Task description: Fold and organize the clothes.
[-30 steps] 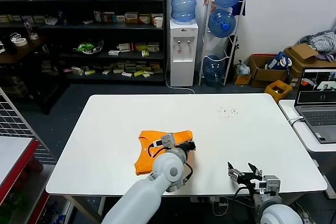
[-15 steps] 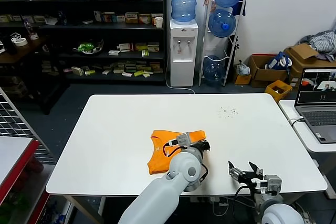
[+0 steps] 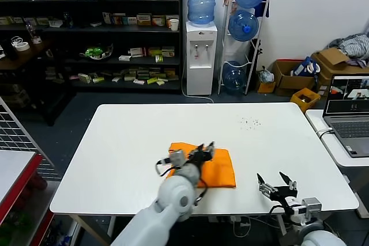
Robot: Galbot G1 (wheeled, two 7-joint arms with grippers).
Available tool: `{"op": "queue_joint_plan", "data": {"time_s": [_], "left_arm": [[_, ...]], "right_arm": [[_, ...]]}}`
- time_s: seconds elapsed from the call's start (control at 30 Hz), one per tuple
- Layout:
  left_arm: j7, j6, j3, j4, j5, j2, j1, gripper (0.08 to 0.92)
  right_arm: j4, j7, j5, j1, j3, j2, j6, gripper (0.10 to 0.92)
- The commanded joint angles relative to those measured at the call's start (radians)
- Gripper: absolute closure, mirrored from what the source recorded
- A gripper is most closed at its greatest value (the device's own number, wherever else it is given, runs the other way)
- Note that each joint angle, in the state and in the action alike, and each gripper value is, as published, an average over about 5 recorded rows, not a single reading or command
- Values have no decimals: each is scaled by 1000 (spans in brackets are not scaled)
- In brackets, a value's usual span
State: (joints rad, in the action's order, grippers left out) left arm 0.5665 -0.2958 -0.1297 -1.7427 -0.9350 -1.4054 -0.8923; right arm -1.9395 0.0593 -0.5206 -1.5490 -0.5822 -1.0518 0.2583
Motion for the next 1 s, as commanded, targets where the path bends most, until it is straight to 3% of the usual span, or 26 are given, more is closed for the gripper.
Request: {"op": "queue_joint_plan", "data": {"time_s": [0.03,0.23,0.37,0.53,0.7,1.0], "left_arm": [[-613,497,585,-185,450,292,-578,462],[-768,742,740,-173,523,157,-781,289],[-838,892,746,-130,603,57,-793,201],[-877,950,756,-99,628,-53,-784,178],[-880,994,754,-77,658,-72,-801,177],[-874,1006,730,-64,659,-72,-819,177]], "right_arm": [[105,-241,1,-83,-222,-7,-334,203],[110,-299,57,-87,-251,-86,-441,203],[110,-314,141,-80,-238,-158,-552,203],[100,-328,268,-115,-212,-278,-673,203],[127,-328,355,-147,-202,-338,-750,203],[126,-331,365,-127,-233,-409,-761,203]]}}
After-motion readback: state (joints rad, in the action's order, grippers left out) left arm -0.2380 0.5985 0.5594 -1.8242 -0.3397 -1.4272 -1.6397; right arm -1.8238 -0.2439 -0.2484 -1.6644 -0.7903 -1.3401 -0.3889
